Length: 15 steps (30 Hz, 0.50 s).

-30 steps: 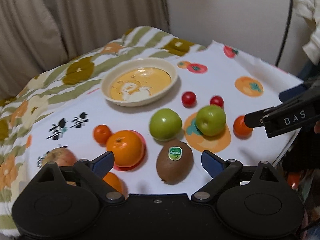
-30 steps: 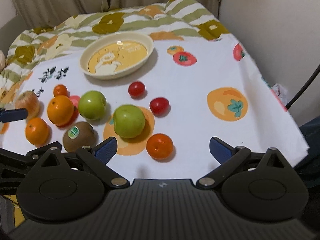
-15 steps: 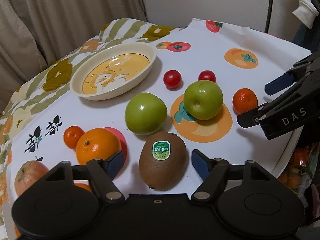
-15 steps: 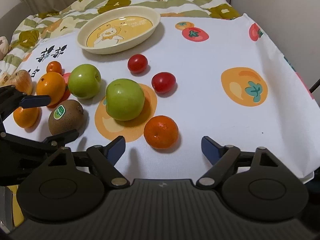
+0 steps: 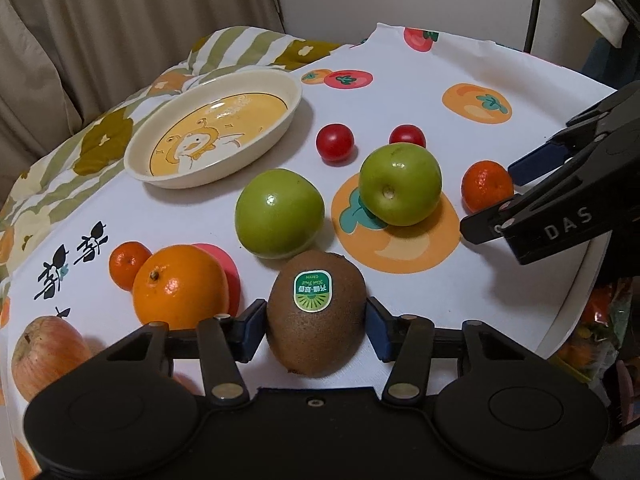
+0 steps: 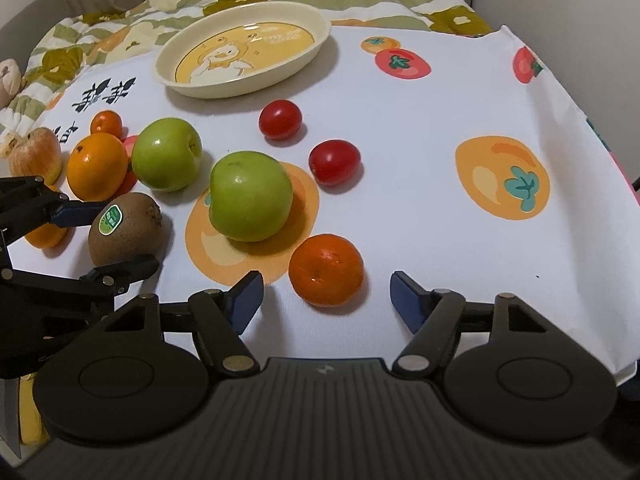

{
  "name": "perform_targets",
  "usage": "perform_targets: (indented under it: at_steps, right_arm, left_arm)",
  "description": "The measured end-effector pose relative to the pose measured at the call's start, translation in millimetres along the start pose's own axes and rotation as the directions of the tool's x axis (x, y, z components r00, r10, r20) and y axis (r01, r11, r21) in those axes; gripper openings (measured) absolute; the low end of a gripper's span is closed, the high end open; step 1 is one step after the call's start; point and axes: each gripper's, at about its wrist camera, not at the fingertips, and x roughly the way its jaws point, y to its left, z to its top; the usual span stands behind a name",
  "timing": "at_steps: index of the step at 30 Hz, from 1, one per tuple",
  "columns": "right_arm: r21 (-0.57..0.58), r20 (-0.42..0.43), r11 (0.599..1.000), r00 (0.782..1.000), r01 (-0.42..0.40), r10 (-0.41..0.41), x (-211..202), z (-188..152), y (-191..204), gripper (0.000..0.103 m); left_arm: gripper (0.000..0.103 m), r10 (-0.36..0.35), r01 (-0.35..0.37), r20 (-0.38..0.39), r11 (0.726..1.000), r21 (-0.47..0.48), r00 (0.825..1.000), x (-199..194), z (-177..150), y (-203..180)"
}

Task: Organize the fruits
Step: 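Grasp the brown kiwi with the left tool while the right tool grasps a tangerine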

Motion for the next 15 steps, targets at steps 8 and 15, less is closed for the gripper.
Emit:
perform_targets:
  at_steps: [8,15]
  right_arm:
    - [-0.007,-0.001,1.000,1.000,0.018,-0.018,6.7,3.0,5.0,0.072]
    - [-0.009,-0.001,0.999,0.999,0.038,-0.038,7.0,7.7,5.9,0.055]
  left_arm:
    - [0.054,-0.004,0.004,0.004,0.999,-0.033,1.000,-3.5,-4.3,4.7]
    - [0.054,-0.002,0.002,0.003,0.998,-0.067,1.000,-8.7,-7.4,8.5]
